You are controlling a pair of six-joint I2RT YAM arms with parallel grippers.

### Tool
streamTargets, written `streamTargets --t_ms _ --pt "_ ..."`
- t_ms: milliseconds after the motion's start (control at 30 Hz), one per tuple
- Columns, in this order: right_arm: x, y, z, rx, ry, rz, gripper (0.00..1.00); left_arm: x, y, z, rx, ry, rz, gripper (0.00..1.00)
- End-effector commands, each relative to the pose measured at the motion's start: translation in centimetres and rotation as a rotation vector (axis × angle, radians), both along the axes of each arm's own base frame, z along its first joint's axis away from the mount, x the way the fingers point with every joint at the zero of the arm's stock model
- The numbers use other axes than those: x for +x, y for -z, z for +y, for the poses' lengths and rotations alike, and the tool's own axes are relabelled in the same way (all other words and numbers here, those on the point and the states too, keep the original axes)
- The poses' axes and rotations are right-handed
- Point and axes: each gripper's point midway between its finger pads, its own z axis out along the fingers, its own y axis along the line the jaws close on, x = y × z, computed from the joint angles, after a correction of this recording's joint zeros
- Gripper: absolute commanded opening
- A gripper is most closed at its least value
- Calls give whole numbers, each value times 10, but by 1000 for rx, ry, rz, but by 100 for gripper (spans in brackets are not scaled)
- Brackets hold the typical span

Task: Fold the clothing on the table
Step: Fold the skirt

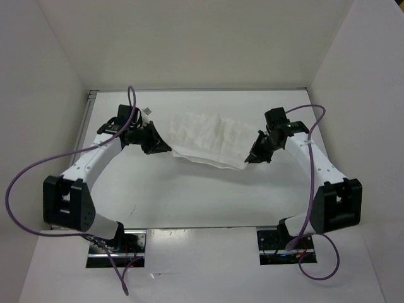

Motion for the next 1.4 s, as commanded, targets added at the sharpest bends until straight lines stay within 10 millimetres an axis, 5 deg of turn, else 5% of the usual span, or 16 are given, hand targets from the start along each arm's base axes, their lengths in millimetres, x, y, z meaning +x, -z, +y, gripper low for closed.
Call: streamTargets --t_ms 0,133,200,467,767,833,867,933,1000,1133,1200,1367 --pt "-31 -17 -13 -41 26 -21 0 -25 -13 19 38 -78 -17 2" --pt "-34 -25 -15 -44 38 -32 0 -30 -8 21 48 -84 -3 3" --pt "-29 -28 -16 -46 39 -39 0 -17 -2 19 48 -84 -1 3" --pt "39 -4 -37 -114 46 -51 0 52 28 18 114 -85 9 3" --pt "117 44 -30 -126 21 -18 0 90 84 21 180 -108 106 3" --pt "136 47 -34 -138 26 -36 9 94 102 20 184 -112 148 11" --pt "155 44 -35 -155 26 -65 17 104 98 17 164 -123 132 34" --pt "180 32 -43 -179 53 -132 26 125 84 15 108 -159 71 54" --pt "215 -2 -59 -229 131 -276 35 156 38 20 8 -262 -58 75" --pt "231 -51 -72 -248 197 -419 45 186 -27 43 30 -370 -223 81" --pt "223 -69 -75 -262 193 -451 45 177 -41 52 91 -361 -255 81" --pt "173 -57 -22 -193 -50 -403 46 125 -18 56 138 -301 -210 81"
